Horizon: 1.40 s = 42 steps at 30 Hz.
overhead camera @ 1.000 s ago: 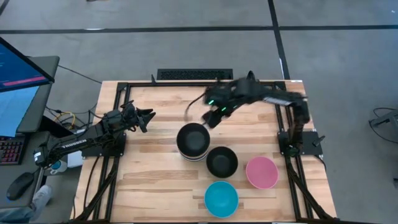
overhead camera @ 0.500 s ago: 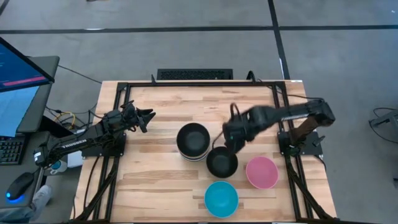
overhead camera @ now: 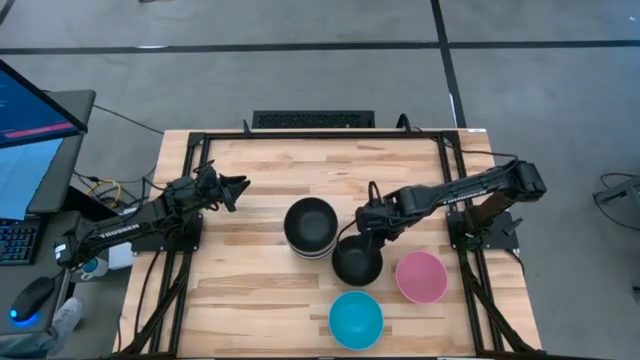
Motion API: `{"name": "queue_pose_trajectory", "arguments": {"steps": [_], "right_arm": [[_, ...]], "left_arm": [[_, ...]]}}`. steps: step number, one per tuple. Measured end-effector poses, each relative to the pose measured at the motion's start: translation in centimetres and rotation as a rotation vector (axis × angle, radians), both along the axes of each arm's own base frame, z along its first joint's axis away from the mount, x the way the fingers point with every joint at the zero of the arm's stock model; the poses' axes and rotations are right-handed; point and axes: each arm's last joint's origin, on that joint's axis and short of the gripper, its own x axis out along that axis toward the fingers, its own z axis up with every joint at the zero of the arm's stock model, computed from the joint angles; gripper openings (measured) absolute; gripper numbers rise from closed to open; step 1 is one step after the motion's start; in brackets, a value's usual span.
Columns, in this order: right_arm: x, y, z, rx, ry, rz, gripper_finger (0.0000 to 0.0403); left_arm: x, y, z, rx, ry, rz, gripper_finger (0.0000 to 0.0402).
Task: Nest bowls inside each other
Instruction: Stack the black bowl on top of the other black bowl
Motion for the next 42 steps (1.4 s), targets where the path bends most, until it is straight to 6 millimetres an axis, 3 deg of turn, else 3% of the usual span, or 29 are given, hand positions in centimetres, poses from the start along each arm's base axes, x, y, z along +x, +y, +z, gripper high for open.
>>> {"name": "queue_pose_trajectory", "arguments": {"steps": [28,42], "right_arm": [[0.0,1.1,-3.1,0.078,-0.046,-0.036,0.0172],[-0.2,1.0,-3.1,0.068,-0.024,-0.033,0.0069]], "left_arm": [[0.0,0.0,0.0,0.004,0.002,0.001,0.0153],[0.0,0.0,0.0,0.005,0.002,0.006,0.0153]]}}
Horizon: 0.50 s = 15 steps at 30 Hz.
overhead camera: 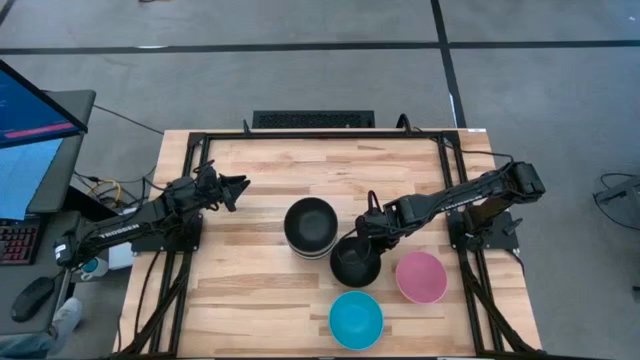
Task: Nest bowls inside each other
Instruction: Stack the black bowl on top of the other black bowl
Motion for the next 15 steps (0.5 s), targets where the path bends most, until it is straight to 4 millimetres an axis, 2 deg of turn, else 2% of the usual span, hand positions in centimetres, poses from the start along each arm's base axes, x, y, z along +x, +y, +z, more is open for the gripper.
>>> {"name": "queue_pose_trajectory", "arguments": {"steps": [7,15], "right_arm": [[-0.2,0.0,-0.1,0.001,0.020,-0.020,0.0059],[-0.6,0.3,-1.3,0.035,0.032,-0.047,0.0065]], "left_arm": [[0.0,0.0,0.0,0.000,0.000,0.000,0.0153],[0.0,0.0,0.0,0.000,0.000,0.000,0.0153]]}}
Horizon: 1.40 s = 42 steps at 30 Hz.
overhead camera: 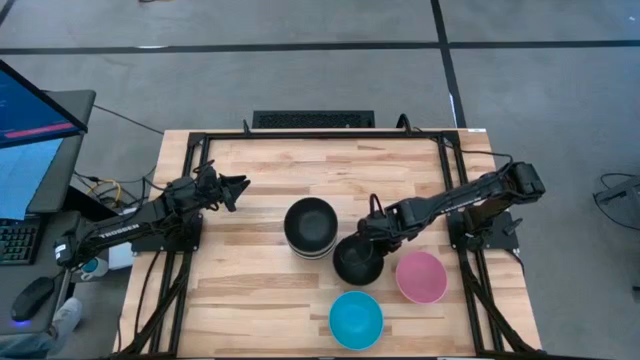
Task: Nest bowls inside each other
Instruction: Stack the black bowl on top of the other black bowl
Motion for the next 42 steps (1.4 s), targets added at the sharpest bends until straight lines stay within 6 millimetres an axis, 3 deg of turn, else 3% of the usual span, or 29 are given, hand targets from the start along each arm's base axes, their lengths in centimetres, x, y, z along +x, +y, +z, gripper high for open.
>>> {"name": "queue_pose_trajectory", "arguments": {"steps": [5,11,16,22,29,33,37,42], "right_arm": [[-0.1,0.2,0.0,-0.003,0.002,0.003,0.0072],[-0.2,0.2,0.0,-0.003,0.011,0.011,0.0016],[0.3,0.0,1.1,0.047,-0.017,0.017,0.0022],[0.6,-1.3,7.2,0.002,-0.137,0.014,0.0012],[-2.4,-3.4,15.8,-0.142,-0.072,-0.011,0.0025],[-2.7,-4.0,20.0,-0.223,-0.186,-0.044,0.0014],[-0.8,-4.4,21.9,-0.279,-0.260,-0.035,0.0020],[3.5,-4.9,21.5,-0.299,-0.256,0.045,0.0027]], "left_arm": [[0.0,0.0,0.0,0.000,0.000,0.000,0.0153],[0.0,0.0,0.0,0.000,0.000,0.000,0.0153],[0.0,0.0,0.0,0.000,0.000,0.000,0.0153],[0.0,0.0,0.0,0.001,0.000,0.000,0.0153],[0.0,0.0,0.0,0.001,0.000,0.002,0.0153],[0.0,0.0,0.0,0.001,0.000,0.002,0.0153],[0.0,0.0,0.0,0.001,0.000,0.003,0.0153],[0.0,0.0,0.0,0.001,0.000,0.003,0.0153]]}}
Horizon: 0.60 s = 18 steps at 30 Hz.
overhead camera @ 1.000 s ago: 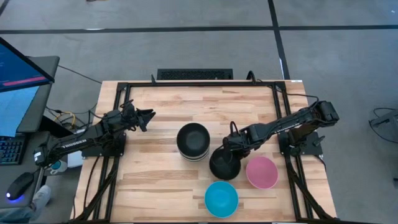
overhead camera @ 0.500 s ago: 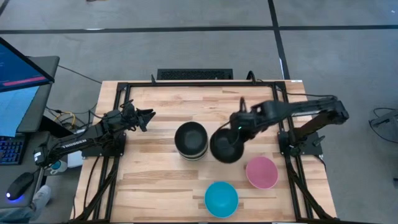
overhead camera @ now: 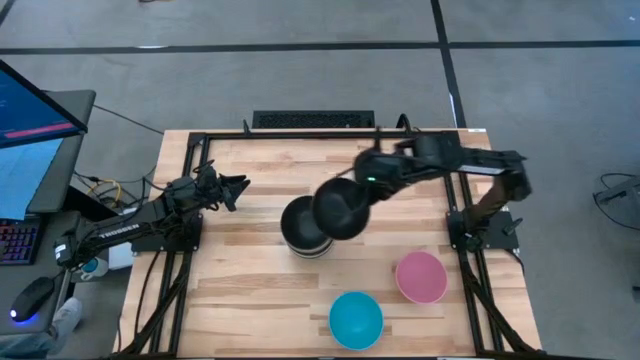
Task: Nest bowls inside each other
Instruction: Stack the black bowl on top of the other black bowl
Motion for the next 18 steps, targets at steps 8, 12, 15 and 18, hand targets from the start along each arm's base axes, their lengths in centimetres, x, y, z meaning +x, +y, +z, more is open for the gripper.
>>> {"name": "queue_pose_trajectory", "arguments": {"steps": [8,12,15,18], "right_arm": [[5.8,-1.9,-0.6,0.018,-0.013,0.123,0.0024],[7.3,-3.1,-1.5,0.027,0.029,0.148,0.0030],[8.2,-3.8,-2.6,0.048,0.075,0.153,0.0025],[9.0,-4.1,-3.8,0.065,0.106,0.167,0.0021]], "left_arm": [[0.0,0.0,0.0,0.000,0.000,0.000,0.0153],[0.0,0.0,0.0,0.000,0.000,0.000,0.0153],[0.0,0.0,0.0,0.000,0.000,0.000,0.0153],[0.0,0.0,0.0,-0.002,0.004,0.000,0.0153]]}}
